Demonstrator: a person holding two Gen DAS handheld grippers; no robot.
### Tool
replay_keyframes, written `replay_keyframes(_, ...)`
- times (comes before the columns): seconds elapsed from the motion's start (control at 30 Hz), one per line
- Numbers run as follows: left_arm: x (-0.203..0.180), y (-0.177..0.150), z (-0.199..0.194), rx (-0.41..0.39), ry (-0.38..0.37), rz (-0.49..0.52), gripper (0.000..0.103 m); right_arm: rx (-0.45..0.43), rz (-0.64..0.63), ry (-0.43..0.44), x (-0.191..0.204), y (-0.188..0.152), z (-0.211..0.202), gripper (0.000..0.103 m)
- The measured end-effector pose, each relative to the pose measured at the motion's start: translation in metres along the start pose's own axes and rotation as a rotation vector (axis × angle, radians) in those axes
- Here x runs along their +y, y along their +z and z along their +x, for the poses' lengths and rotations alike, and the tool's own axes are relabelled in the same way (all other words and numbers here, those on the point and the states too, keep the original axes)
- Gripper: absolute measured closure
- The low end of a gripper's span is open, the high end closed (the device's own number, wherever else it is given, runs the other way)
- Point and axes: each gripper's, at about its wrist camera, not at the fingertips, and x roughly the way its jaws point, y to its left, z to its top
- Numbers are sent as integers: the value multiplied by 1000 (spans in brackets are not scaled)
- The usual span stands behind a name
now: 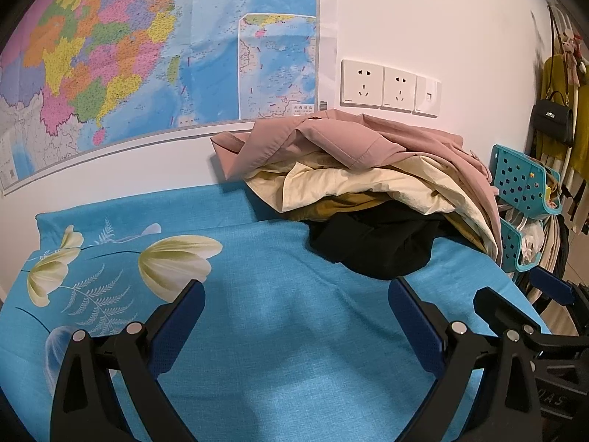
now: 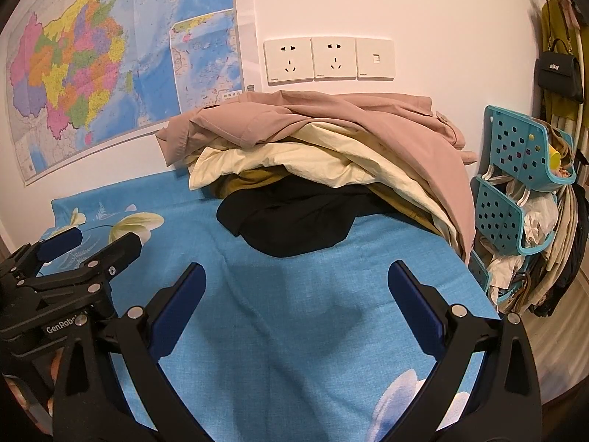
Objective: Fold large clothes
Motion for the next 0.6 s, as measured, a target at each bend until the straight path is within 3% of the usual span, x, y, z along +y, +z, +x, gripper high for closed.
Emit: replay_keyframes(0.6,-1,2,1,-1,-6,-1,7,-10,-1,-1,0,2,-1,6)
